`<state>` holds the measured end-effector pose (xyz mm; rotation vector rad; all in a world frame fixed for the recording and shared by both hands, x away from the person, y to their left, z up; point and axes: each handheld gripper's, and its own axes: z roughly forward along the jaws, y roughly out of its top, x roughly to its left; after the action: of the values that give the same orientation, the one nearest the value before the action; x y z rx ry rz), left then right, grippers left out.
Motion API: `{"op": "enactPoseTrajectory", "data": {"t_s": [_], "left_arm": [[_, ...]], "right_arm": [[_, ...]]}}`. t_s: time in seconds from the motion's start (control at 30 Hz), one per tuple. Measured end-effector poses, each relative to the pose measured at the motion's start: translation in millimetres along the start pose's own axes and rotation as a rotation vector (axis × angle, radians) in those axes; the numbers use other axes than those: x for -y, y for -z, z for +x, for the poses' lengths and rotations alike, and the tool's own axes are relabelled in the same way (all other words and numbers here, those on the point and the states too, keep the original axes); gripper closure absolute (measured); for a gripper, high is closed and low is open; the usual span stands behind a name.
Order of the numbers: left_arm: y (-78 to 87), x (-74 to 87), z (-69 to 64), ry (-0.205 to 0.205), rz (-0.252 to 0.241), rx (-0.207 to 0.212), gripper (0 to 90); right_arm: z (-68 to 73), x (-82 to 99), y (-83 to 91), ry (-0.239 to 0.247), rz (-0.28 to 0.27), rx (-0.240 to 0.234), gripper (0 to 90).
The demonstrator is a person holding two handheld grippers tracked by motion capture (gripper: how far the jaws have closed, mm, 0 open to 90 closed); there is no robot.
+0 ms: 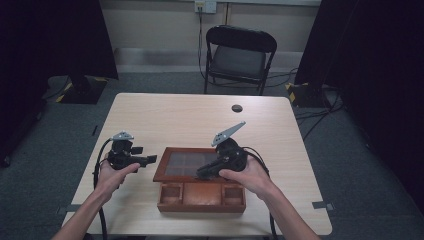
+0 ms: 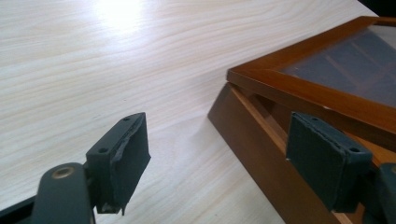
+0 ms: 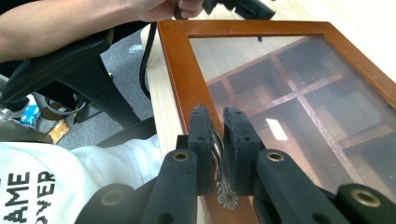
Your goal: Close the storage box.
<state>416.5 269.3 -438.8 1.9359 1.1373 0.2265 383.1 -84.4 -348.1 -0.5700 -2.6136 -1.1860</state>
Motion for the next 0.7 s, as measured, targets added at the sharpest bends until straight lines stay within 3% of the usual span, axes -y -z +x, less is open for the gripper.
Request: {"op": "enactPoseTrajectory", "data": {"t_s": [0.27,0.7], "left_arm": [[0.4,-0.6,0.1,-0.003,0.000,-0.001,21.1],[-0.4,-0.7,-1.8,-0.009,0.004,0.005,21.1]], "right_arm": [[2.4,8.8,-2.0,0.001,0.006,0.008,82.3],[4.5,22.4,-18.7,0.001,0.062,0.004,82.4]]}}
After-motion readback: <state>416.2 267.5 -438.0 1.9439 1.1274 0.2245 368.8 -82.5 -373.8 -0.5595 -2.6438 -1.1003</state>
